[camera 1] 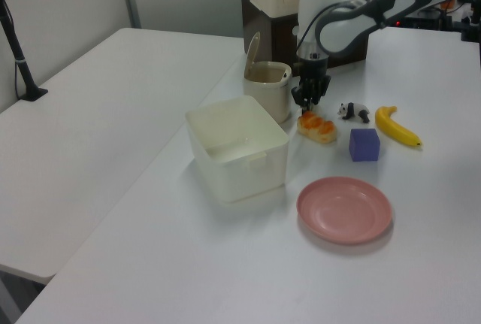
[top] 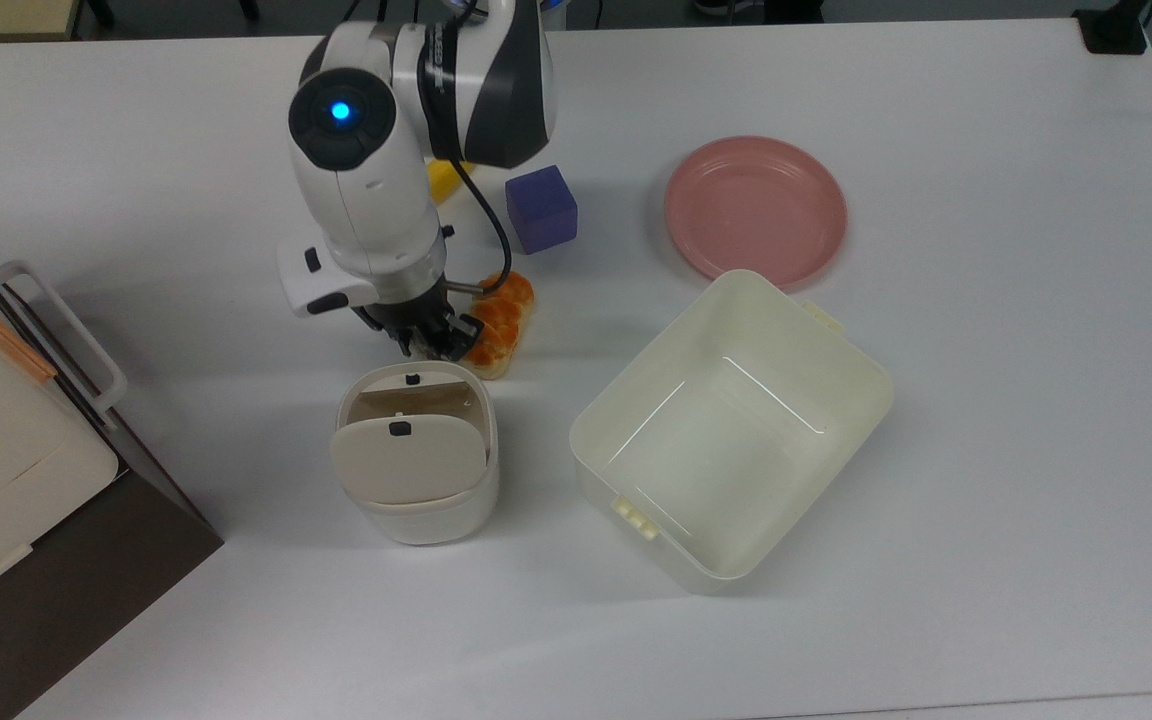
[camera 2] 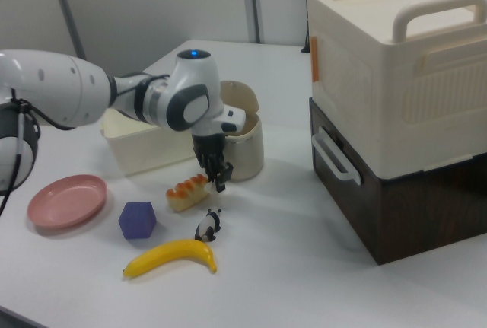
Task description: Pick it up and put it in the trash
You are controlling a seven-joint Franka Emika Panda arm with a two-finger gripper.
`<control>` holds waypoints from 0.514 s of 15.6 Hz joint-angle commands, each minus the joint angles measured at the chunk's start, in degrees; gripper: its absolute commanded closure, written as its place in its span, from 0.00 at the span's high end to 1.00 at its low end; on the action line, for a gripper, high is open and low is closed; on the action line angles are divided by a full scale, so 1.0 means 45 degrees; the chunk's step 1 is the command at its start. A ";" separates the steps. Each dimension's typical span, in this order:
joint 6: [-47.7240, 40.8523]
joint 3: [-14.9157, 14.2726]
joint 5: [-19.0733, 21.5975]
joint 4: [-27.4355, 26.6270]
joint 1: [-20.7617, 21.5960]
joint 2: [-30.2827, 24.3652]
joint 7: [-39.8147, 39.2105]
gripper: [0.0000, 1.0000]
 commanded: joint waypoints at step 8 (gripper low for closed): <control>-0.2765 0.0020 -0.1399 0.0701 0.0658 -0.1840 -0.2397 0.34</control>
